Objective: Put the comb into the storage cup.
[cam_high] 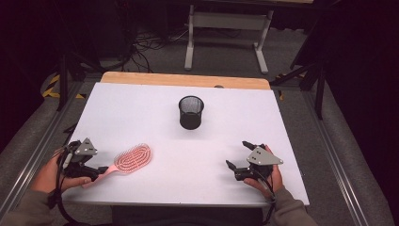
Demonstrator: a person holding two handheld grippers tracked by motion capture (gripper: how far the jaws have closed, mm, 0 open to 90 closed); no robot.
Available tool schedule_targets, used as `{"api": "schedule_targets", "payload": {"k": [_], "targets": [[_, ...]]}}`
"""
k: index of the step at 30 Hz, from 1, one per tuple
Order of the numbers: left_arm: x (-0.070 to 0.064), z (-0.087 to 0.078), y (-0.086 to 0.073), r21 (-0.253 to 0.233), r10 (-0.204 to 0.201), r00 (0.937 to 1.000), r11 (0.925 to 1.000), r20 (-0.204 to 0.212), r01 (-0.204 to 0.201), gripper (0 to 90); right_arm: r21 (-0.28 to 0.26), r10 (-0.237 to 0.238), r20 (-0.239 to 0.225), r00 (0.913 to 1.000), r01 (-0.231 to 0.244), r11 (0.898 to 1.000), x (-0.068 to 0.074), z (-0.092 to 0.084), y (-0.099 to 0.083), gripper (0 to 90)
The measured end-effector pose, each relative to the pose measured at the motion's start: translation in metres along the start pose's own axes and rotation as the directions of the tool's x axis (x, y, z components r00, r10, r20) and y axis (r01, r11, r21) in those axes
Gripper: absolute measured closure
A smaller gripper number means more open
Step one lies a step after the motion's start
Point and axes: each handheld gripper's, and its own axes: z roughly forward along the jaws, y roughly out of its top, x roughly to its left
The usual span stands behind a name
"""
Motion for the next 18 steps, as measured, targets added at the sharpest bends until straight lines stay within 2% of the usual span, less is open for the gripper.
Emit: {"api": "schedule_targets", "payload": {"k": [5,9,12,15,18], "targets": [[-0.006,0.011,0.008,0.083,0.044,0.9968,0.9953,0.066,-0.050,16.2,0.006,-0.001,-0.007,1.0000,0.001,1.000,0.001,0.001,0.000,10.4],[-0.006,0.019,0.014,0.129,0.035,0.9949,0.9904,0.095,-0.048,15.9,0.003,0.000,-0.011,0.9999,0.000,1.000,0.001,0.001,0.000,10.1],[-0.006,0.026,0.017,0.161,0.019,0.9941,0.9862,0.107,-0.036,11.7,0.006,0.001,-0.011,0.9999,0.000,1.000,0.001,0.001,0.000,10.1],[-0.006,0.032,0.021,0.177,0.030,0.9907,0.9827,0.133,-0.053,12.1,0.008,-0.002,-0.014,0.9999,0.002,1.000,0.001,0.001,0.000,10.2],[-0.006,0.036,0.025,0.197,0.036,0.9903,0.9783,0.134,-0.062,11.4,0.007,-0.003,-0.014,0.9999,0.003,1.000,0.001,0.002,0.000,10.3]]}}
